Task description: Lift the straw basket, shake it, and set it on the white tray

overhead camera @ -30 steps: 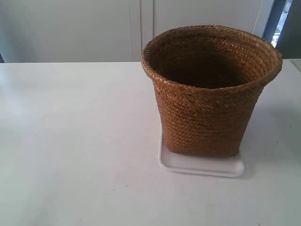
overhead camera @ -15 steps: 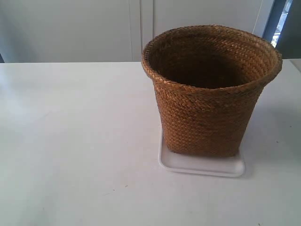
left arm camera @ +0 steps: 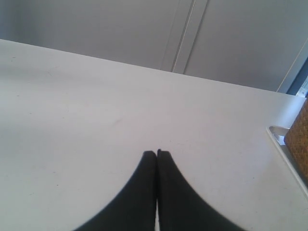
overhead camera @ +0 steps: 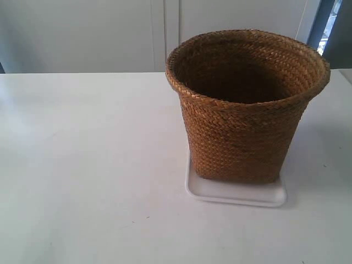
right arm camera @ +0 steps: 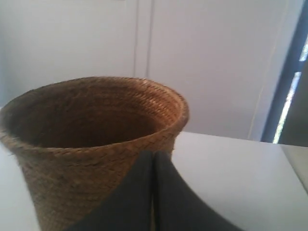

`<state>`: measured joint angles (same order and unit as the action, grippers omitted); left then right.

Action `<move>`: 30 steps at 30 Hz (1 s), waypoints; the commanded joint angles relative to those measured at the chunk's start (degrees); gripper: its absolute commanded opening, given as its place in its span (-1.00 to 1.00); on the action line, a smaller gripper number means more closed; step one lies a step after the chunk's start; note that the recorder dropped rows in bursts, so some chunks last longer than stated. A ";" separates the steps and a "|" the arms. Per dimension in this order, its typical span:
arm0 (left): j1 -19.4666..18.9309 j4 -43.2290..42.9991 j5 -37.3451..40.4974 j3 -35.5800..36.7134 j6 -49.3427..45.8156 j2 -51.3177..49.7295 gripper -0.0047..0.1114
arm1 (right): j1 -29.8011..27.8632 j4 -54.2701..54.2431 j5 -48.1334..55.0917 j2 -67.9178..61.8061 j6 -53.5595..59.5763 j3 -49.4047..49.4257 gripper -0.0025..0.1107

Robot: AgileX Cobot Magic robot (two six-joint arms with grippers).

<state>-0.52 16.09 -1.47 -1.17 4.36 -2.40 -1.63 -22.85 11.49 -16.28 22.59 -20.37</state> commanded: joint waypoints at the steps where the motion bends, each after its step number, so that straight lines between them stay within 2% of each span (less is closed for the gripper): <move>1: -0.07 0.07 0.10 0.47 0.36 0.36 -0.92 | -0.10 2.58 -13.31 3.76 -0.97 8.83 -0.96; 9: -0.07 0.07 0.10 0.47 0.36 0.36 -0.92 | -0.20 10.12 -14.11 10.03 -3.99 16.89 -0.96; 15: -0.07 0.07 0.10 0.47 0.36 0.36 -0.92 | -0.20 18.47 -14.79 12.84 -13.89 20.37 -0.96; 20: -0.07 0.07 0.10 0.47 0.36 0.36 -0.92 | -0.20 18.63 -12.09 13.35 -17.94 20.37 -0.96; 30: -0.07 0.07 0.10 0.47 0.36 0.36 -0.92 | -0.20 18.63 -11.49 13.47 -17.95 20.37 -0.96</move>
<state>-0.52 16.09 -1.47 -1.17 4.36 -2.40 -1.63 -4.74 0.00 -3.35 5.08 -0.32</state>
